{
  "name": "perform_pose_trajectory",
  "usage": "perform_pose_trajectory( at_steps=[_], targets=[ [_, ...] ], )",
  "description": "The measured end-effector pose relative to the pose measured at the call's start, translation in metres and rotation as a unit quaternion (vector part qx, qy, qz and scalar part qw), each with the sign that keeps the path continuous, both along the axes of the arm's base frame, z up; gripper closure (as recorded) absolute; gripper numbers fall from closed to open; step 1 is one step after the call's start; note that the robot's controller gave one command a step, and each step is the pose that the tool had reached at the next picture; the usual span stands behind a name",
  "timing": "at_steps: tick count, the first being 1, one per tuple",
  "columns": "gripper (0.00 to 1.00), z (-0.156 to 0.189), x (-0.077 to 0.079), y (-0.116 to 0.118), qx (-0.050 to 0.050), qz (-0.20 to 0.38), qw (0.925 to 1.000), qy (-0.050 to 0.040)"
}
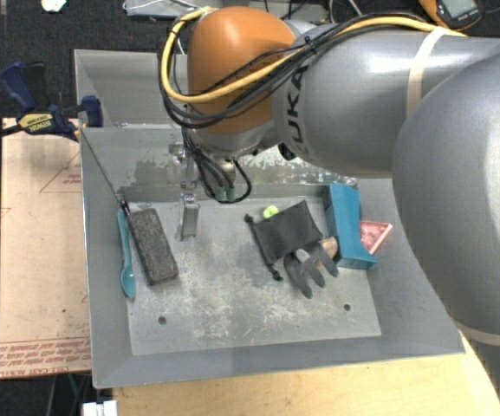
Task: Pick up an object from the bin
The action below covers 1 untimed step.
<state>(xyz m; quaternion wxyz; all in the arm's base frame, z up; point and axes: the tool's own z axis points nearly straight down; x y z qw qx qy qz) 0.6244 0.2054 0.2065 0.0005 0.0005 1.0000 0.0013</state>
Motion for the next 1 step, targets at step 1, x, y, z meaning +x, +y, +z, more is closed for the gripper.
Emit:
perform_pose_trajectory(
  at_steps=[1],
  targets=[
    [0.00,0.0000,0.0000,0.0000,0.000,0.000,1.0000,0.0000]
  ],
)
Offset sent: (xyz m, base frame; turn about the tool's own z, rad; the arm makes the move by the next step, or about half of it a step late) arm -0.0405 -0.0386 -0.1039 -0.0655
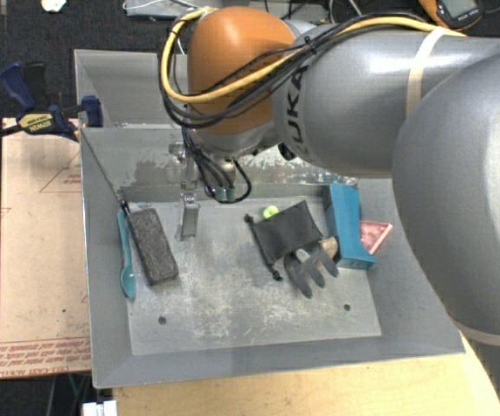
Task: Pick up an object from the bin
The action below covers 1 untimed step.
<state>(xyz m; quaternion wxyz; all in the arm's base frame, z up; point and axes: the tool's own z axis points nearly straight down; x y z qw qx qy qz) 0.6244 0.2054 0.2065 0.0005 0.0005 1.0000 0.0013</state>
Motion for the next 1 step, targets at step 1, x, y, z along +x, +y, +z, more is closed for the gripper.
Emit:
perform_pose_trajectory(
  at_steps=[1],
  targets=[
    [0.00,-0.0566,-0.0219,-0.0205,0.001,0.019,0.9998,-0.0027]
  ],
)
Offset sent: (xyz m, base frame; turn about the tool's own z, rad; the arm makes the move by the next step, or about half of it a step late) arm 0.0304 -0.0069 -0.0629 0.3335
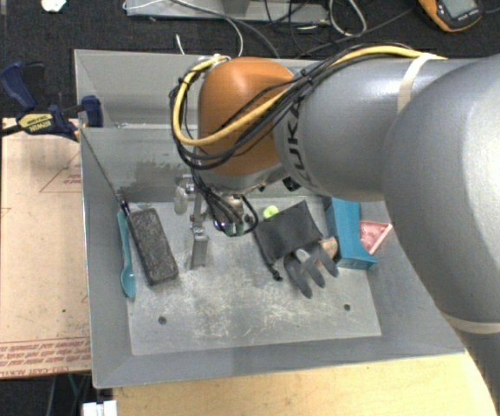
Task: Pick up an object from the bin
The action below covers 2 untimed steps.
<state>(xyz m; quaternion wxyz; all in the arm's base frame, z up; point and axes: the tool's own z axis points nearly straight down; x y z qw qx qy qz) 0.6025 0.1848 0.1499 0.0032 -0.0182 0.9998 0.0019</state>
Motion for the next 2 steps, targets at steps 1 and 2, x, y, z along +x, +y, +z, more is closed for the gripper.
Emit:
perform_pose_trajectory(
  at_steps=[1,2],
  targets=[
    [0.00,-0.014,0.035,0.007,0.003,-0.148,0.9889,-0.0017],
    [0.00,-0.015,0.016,-0.007,0.000,-0.116,0.9932,0.0019]
  ],
)
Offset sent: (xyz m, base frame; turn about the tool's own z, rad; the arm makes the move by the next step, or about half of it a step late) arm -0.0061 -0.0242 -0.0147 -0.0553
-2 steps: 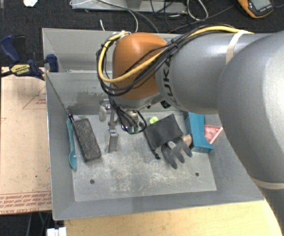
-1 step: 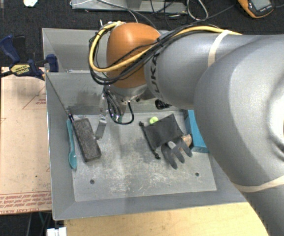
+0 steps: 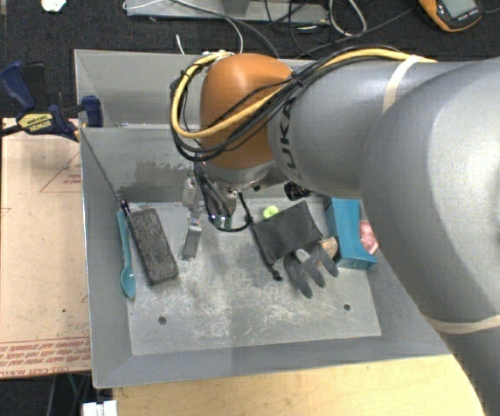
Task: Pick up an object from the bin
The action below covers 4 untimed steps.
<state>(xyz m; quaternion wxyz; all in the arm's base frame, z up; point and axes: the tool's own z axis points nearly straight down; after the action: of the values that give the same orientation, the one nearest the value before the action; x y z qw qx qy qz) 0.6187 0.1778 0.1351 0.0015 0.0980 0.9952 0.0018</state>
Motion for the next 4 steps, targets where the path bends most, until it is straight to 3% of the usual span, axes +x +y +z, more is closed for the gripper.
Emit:
perform_pose_trajectory(
  at_steps=[1,2,3,4],
  targets=[
    [0.00,0.018,-0.024,-0.036,0.000,0.101,0.9949,-0.0010],
    [0.00,0.052,-0.038,-0.020,0.001,0.022,0.9998,-0.0008],
    [0.00,0.024,-0.035,-0.071,0.000,0.104,0.9946,-0.0029],
    [0.00,0.005,-0.032,-0.093,-0.001,0.097,0.9953,-0.0029]
  ],
)
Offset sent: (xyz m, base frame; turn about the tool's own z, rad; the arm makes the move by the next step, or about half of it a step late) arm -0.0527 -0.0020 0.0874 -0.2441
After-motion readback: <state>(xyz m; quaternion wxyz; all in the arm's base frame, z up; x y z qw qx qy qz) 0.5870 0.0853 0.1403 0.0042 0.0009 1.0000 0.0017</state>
